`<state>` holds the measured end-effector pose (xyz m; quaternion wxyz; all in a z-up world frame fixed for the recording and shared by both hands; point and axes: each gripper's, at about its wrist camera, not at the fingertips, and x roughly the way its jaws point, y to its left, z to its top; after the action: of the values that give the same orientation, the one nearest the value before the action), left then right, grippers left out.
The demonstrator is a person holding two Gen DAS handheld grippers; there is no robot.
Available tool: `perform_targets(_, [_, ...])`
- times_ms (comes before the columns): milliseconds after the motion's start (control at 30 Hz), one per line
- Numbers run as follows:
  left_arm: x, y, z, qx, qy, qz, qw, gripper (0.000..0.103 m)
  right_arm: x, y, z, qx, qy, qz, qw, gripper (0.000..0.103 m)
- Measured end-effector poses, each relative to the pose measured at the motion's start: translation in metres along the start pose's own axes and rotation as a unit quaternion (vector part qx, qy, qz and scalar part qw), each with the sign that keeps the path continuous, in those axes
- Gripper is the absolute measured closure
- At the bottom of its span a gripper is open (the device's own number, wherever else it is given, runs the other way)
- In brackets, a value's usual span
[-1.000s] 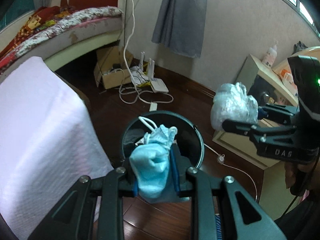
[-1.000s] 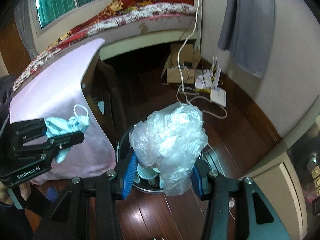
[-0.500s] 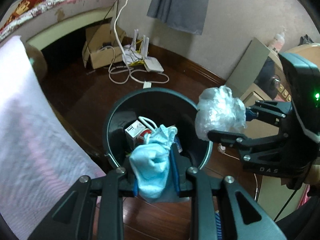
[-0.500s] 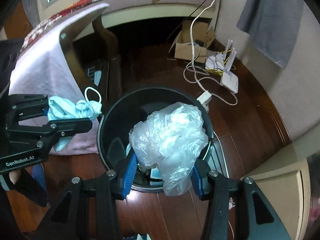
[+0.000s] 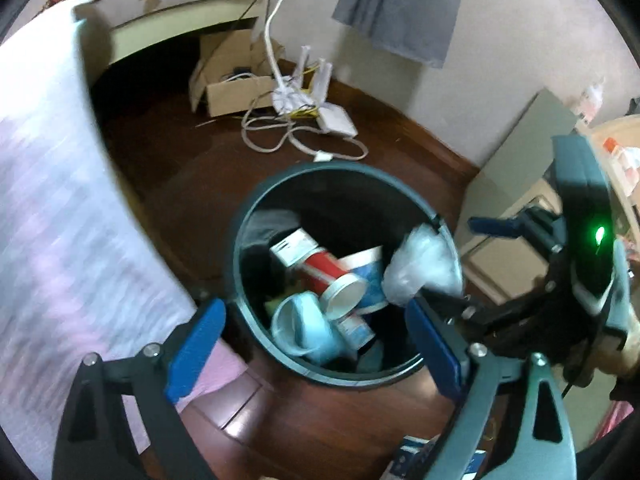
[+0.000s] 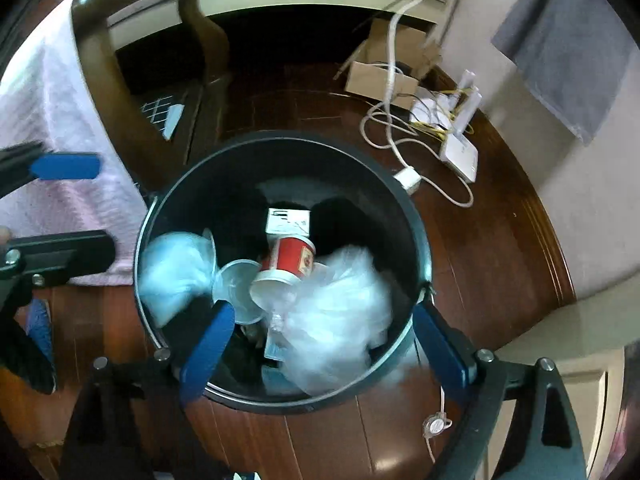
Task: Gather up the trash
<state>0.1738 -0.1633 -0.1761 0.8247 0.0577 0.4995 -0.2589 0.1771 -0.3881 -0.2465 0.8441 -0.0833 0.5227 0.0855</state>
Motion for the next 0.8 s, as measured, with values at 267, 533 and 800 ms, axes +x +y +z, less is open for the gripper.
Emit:
perform_targets(267, [-0.042,0.013,-0.014,-0.011,-0.031,0.035,0.9988,0.003,-0.042,-0.009,-0.006,0.057,-0.029,-0.01,0.998,0.0])
perform_targets(533, [-0.095,0.01,-0.024,-0.011,-0.075,0.076,0.9943,0.001,-0.112,0.013,0.002,0.098,-0.076,-0.018,0.992,0.0])
perform_targets(800, [-0.14,0.014,-0.039,-0.021,-0.107,0.105,0.9884,0.001,-0.162,0.046,-0.001,0.095,-0.114,-0.016,0.989,0.0])
